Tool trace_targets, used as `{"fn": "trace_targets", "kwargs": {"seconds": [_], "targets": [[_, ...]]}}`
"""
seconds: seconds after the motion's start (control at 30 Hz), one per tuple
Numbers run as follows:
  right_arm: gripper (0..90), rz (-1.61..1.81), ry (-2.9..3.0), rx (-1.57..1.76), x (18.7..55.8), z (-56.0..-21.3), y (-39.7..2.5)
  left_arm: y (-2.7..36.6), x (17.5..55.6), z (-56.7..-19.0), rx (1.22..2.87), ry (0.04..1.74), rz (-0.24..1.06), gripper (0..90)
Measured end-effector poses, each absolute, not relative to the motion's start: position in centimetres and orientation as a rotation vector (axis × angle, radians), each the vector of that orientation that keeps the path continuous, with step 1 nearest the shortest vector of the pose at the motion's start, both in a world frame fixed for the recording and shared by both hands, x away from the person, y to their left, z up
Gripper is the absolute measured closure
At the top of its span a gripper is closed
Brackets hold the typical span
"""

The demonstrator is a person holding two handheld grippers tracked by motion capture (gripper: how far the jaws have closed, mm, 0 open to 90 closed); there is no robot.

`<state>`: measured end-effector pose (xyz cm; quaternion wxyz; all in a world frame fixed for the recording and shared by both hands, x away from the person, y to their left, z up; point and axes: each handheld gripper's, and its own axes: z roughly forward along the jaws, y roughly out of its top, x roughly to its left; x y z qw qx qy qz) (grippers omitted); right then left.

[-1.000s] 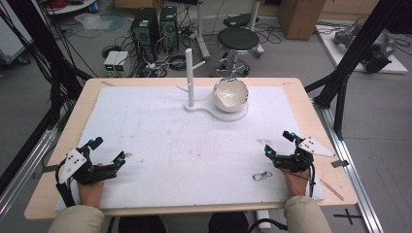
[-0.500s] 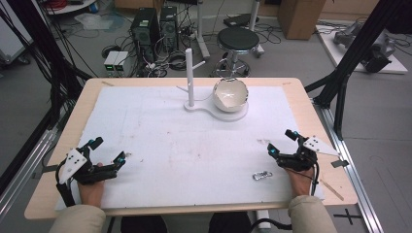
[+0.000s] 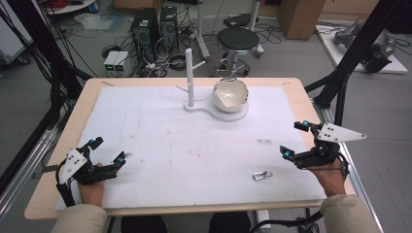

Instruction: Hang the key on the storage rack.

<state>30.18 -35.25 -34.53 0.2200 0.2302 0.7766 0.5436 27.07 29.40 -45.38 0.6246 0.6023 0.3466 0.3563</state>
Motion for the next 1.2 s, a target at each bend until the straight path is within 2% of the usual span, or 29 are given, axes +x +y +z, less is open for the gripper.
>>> {"fn": "trace_targets", "kwargs": {"seconds": [0.43,0.77,0.8,1.07,1.17,1.2], "targets": [[0.8,1.251,2.467,0.427,30.0,-34.4,-34.6,29.4,27.1,-45.4,1.38,0.796,0.818,2.1],[1.1,1.076,2.661,0.407,30.5,-36.8,-32.9,29.4,27.1,-45.4,1.382,0.796,0.816,2.1],[4.4,1.044,2.706,0.387,30.7,-37.4,-32.6,29.4,27.1,-45.4,1.381,0.795,0.817,2.1],[5.0,0.93,2.779,0.392,31.1,-39.5,-31.9,29.4,27.1,-45.4,1.381,0.796,0.816,2.1],[7.0,0.896,2.818,0.407,31.1,-40.0,-31.8,29.4,27.1,-45.4,1.38,0.795,0.817,2.1],[17.1,0.899,2.86,0.4,31.3,-40.2,-31.8,29.4,27.1,-45.4,1.381,0.795,0.816,2.1]]}}
